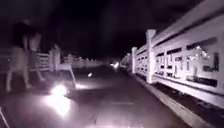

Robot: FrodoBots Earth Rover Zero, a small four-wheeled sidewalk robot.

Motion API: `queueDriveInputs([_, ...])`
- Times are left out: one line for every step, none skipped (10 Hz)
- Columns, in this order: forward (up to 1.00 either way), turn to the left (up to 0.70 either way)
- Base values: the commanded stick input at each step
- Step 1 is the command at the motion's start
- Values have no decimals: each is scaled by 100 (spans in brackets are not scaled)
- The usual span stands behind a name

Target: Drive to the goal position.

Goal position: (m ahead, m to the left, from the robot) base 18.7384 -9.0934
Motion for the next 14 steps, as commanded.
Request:
queueDriveInputs([70,0])
queueDriveInputs([70,0])
queueDriveInputs([70,0])
queueDriveInputs([70,0])
queueDriveInputs([70,0])
queueDriveInputs([70,0])
queueDriveInputs([70,0])
queueDriveInputs([70,0])
queueDriveInputs([70,0])
queueDriveInputs([70,0])
queueDriveInputs([70,0])
queueDriveInputs([70,0])
queueDriveInputs([70,0])
queueDriveInputs([70,0])
